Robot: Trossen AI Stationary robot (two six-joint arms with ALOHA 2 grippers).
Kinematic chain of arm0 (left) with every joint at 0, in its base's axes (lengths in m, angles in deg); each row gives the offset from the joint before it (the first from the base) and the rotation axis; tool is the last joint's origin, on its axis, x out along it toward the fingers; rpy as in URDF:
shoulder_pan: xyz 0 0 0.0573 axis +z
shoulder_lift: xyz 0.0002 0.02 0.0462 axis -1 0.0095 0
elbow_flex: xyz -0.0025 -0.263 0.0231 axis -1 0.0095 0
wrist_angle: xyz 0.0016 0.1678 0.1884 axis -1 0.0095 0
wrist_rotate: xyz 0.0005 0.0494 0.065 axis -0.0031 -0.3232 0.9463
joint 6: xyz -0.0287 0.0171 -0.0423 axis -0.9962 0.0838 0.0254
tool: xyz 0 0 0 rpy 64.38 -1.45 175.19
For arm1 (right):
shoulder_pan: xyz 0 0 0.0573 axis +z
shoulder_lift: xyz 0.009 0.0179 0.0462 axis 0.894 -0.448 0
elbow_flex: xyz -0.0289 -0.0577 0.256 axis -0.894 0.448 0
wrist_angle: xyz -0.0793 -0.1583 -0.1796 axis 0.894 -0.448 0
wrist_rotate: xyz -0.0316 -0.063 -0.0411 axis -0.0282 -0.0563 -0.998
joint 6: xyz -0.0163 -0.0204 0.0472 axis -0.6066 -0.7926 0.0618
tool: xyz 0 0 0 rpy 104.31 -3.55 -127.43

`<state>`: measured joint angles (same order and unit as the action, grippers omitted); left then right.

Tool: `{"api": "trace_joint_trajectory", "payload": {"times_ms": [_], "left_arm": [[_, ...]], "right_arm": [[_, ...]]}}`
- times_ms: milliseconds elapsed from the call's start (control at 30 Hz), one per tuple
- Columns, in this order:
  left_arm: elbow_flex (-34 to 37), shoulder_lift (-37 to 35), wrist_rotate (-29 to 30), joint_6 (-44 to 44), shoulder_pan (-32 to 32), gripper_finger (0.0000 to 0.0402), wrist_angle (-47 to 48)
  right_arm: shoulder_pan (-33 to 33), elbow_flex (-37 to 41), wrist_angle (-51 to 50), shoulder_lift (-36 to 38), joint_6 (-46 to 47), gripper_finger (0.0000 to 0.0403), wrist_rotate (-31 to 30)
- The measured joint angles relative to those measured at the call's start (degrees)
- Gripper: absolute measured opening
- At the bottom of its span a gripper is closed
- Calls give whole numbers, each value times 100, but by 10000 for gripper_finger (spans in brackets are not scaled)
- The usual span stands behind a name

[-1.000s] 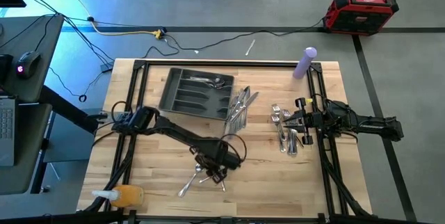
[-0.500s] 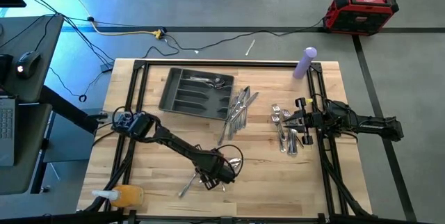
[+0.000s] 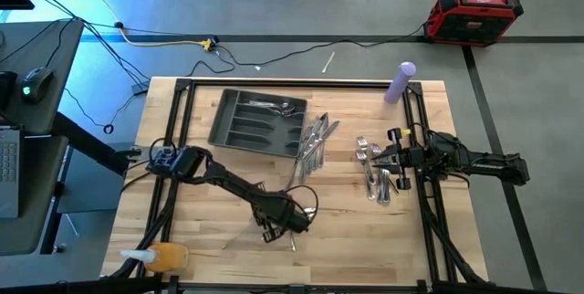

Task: Sort silverware
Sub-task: Put the silver spoon into the organizing bin

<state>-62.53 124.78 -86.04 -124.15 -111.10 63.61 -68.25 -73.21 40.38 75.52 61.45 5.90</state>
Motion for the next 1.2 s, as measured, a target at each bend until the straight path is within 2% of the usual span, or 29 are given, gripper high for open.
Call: {"api": "trace_joint_trajectory", "payload": {"times_ms": [233,367,467,633,833,1033,1200], "left_arm": [[63,-32,-25,3043,360,5,-703],[251,-56,-149,3750,624,8,-1314],[288,-60,-256,3962,805,27,-1568],[299,-106,-300,3675,1044,82,-1565],[304,-337,-305,2483,1073,135,-961],[308,-495,-125,1384,703,147,92],[308,-504,208,984,337,147,25]], "right_arm": [[-1,0,8,0,4,73,0],[0,0,10,0,4,73,0],[-2,0,11,-4,4,73,0],[0,0,13,-4,4,73,0],[-2,0,5,-2,4,73,-1],[-2,0,4,-2,5,73,0],[-2,0,8,-2,83,73,0]]}}
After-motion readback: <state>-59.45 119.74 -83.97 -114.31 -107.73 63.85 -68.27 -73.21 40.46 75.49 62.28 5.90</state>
